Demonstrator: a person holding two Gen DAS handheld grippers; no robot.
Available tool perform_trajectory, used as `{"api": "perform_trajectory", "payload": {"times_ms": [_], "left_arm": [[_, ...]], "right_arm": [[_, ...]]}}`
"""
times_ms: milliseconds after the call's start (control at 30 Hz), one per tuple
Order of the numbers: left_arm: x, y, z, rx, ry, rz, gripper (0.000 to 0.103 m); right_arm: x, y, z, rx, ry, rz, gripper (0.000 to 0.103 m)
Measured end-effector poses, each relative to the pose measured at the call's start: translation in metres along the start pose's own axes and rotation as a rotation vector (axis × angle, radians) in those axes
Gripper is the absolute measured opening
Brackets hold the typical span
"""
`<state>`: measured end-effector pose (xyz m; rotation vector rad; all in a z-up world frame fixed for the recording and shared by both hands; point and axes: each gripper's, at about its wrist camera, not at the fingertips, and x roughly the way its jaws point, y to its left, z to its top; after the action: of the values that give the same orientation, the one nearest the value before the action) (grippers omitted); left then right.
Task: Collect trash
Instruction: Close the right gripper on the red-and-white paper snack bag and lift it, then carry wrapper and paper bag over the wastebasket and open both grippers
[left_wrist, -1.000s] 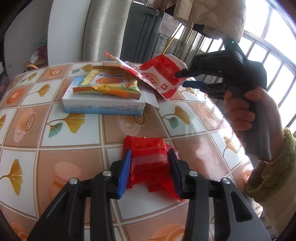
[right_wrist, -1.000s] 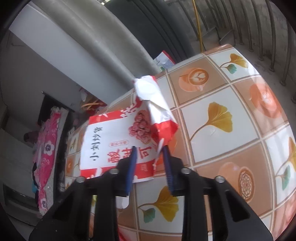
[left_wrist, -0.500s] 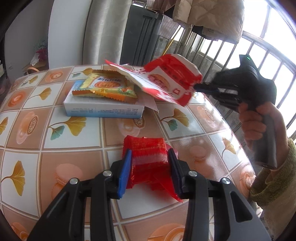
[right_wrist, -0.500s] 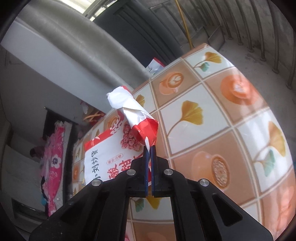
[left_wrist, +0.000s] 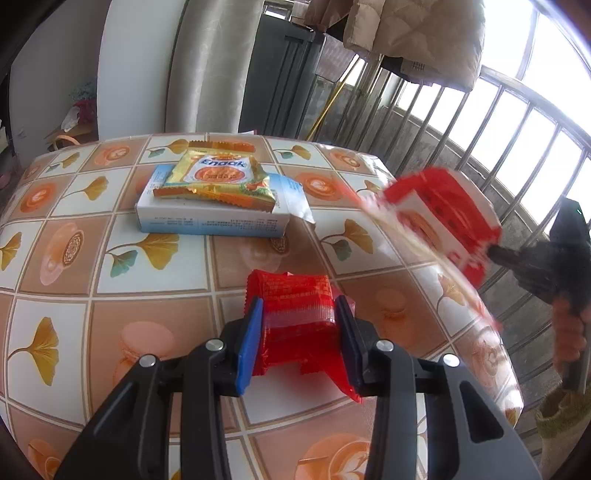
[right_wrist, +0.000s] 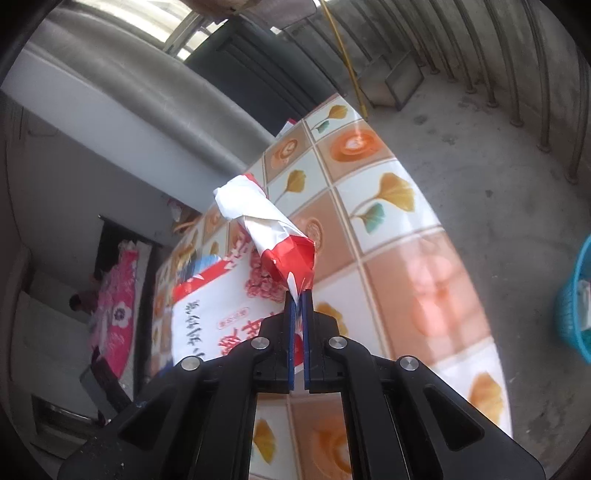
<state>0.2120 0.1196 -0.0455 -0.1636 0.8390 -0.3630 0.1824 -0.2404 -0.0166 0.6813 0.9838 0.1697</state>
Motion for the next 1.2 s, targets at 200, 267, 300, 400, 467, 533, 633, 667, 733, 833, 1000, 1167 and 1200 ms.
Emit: {"api": "perform_trajectory", "payload": {"times_ms": [200, 267, 300, 400, 467, 533, 633, 667, 733, 833, 1000, 1167, 1200], "left_arm": [[0.006, -0.004, -0.003, 0.007, 0.019, 0.006, 0.038], [0.007, -0.004, -0.003, 0.009, 0.020, 0.009, 0.038], [0.007, -0.006, -0.003, 0.009, 0.020, 0.011, 0.038], [0.006, -0.005, -0.003, 0.007, 0.019, 0.016, 0.038], [0.005, -0.004, -0.003, 0.005, 0.019, 0.018, 0.038], [0.005, -0.004, -0.003, 0.001, 0.020, 0.022, 0.038], [0.003, -0.002, -0.003, -0.004, 0.018, 0.025, 0.038], [0.001, -0.002, -0.003, -0.005, 0.016, 0.027, 0.038], [0.000, -0.001, -0.003, -0.007, 0.013, 0.029, 0.038], [-0.004, -0.001, -0.002, -0.011, 0.006, 0.030, 0.038], [-0.010, 0.000, 0.002, -0.016, -0.007, 0.023, 0.038], [-0.017, -0.004, 0.005, -0.006, -0.024, 0.015, 0.038], [-0.019, -0.006, 0.005, -0.005, -0.028, 0.011, 0.038]], "right_arm": [[0.011, -0.004, -0.011, -0.014, -0.007, -0.019, 0.032], [0.017, -0.004, -0.012, -0.019, -0.002, -0.027, 0.033], [0.024, -0.002, -0.013, -0.028, 0.000, -0.038, 0.034], [0.030, 0.002, -0.020, -0.044, 0.002, -0.051, 0.035], [0.031, 0.004, -0.024, -0.055, -0.007, -0.069, 0.035], [0.034, 0.005, -0.026, -0.055, -0.015, -0.085, 0.032], [0.034, 0.001, -0.028, -0.029, -0.013, -0.071, 0.011], [0.034, 0.000, -0.028, -0.022, -0.009, -0.068, 0.009], [0.033, -0.001, -0.028, -0.014, -0.012, -0.069, 0.005], [0.029, -0.002, -0.029, -0.004, -0.017, -0.060, 0.002], [0.018, -0.003, -0.029, 0.012, -0.032, -0.010, 0.001], [0.006, -0.002, -0.031, 0.027, -0.052, 0.019, 0.001], [0.003, -0.003, -0.032, 0.030, -0.057, 0.024, 0.001]]}}
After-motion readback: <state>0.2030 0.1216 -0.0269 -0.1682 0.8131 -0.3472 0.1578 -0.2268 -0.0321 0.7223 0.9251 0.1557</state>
